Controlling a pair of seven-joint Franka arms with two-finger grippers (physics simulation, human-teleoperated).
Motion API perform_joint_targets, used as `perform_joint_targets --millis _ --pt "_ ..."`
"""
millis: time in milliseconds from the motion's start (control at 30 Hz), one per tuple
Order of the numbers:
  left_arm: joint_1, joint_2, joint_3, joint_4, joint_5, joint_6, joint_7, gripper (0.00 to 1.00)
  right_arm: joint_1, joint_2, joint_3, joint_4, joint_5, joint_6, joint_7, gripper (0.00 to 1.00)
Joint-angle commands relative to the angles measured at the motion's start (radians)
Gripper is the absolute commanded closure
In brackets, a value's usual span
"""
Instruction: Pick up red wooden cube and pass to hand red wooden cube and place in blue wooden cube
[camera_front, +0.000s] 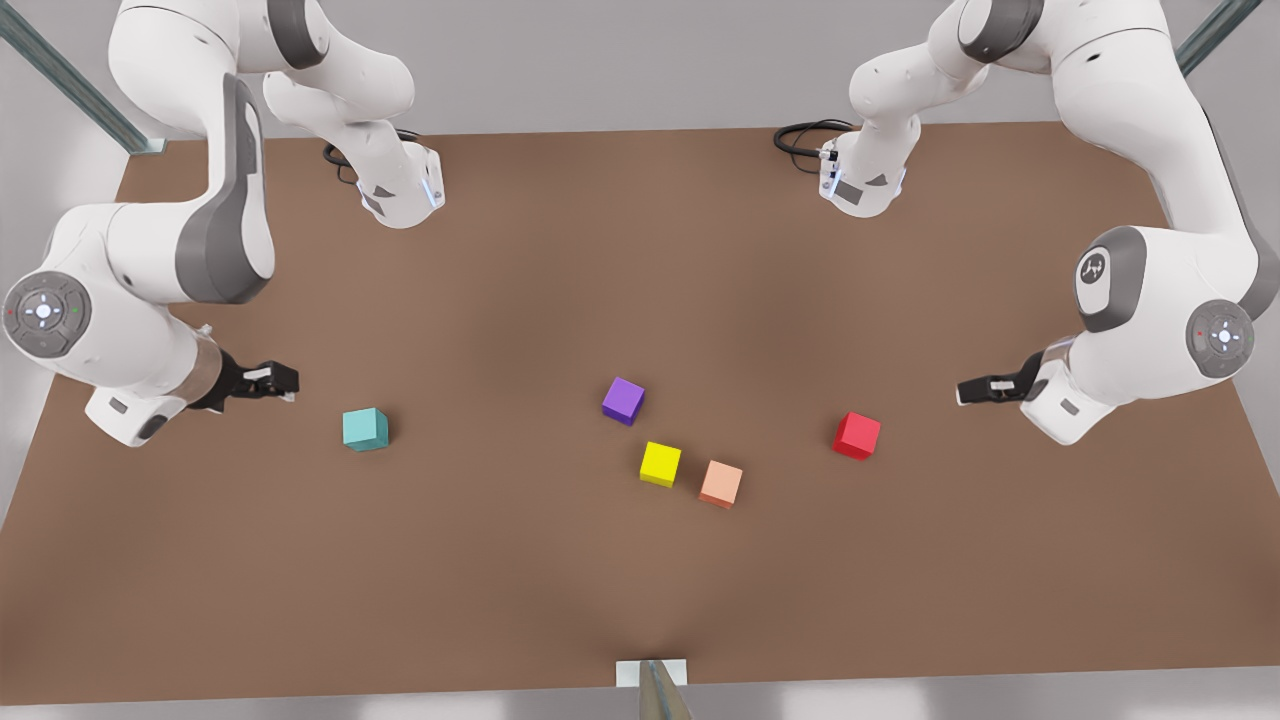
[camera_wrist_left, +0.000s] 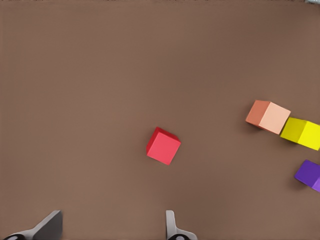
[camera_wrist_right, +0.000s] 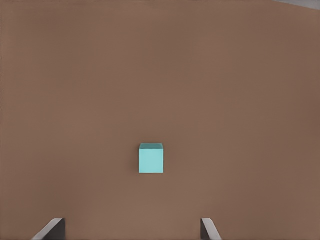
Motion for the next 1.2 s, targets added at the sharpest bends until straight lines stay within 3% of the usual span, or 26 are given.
perform_joint_targets --millis 0,200,267,400,767,1167 --pt "0.0 -0.001 -0.001 0.0 0.001 0.027 -0.048 0.0 -0.002 0.0 0.0 0.003 0.003 0.028 -0.03 0.0" --pt "0.008 0.021 0.002 0.002 0.025 0.028 -0.056 0.0 -0.002 0.003 0.0 0.0 0.001 0.028 -0.022 0.0" --pt "-0.057 0.122 -0.001 -0.001 0.041 0.063 -0.106 0.0 -0.002 0.005 0.0 0.0 0.001 0.028 -0.022 0.0" --pt "-0.138 0.177 0.033 -0.26 0.084 0.52 -0.114 0.0 0.0 0.006 0.0 -0.008 -0.011 0.026 -0.024 0.0" --pt "-0.166 0.114 0.107 -0.543 -0.084 0.778 -0.928 0.0 0.003 0.02 0.0 -0.011 -0.013 0.006 -0.025 0.0" --pt "-0.186 0.116 0.111 -0.587 -0.082 0.81 -1.044 0.0 0.007 0.029 0.0 -0.011 -0.014 -0.006 -0.025 0.0"
